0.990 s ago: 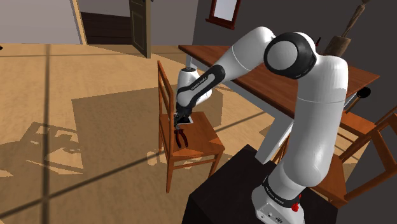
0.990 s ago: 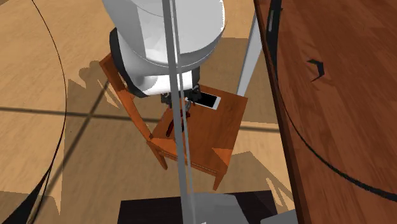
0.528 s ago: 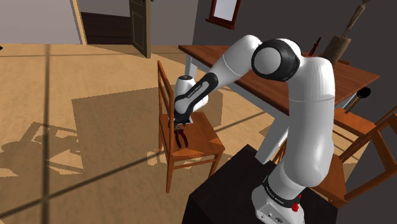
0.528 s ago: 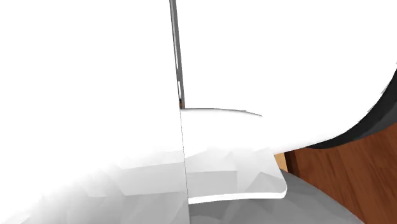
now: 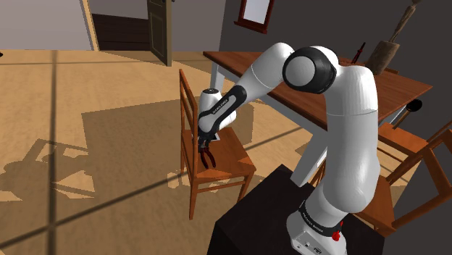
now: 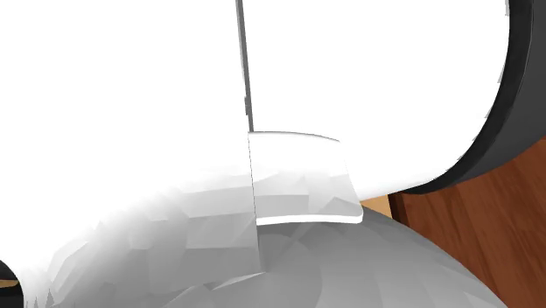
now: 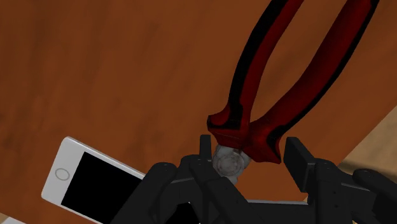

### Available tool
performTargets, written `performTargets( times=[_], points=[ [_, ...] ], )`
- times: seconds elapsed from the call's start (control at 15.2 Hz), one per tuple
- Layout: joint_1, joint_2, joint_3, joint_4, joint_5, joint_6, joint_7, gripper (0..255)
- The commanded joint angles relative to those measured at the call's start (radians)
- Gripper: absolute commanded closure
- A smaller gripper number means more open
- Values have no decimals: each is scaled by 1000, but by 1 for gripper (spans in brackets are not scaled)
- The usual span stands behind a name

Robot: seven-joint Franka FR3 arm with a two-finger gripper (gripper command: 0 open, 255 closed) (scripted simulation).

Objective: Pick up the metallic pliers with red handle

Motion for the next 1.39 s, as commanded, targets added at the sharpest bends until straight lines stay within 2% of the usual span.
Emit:
performTargets(
  times=[0.0, 0.26, 1.32],
  points=[
    [0, 0, 0, 0, 0, 0, 0, 255],
    [0, 0, 0, 0, 0, 0, 0, 255],
    [-12, -168, 16, -11, 22, -156, -18, 255]
  ],
)
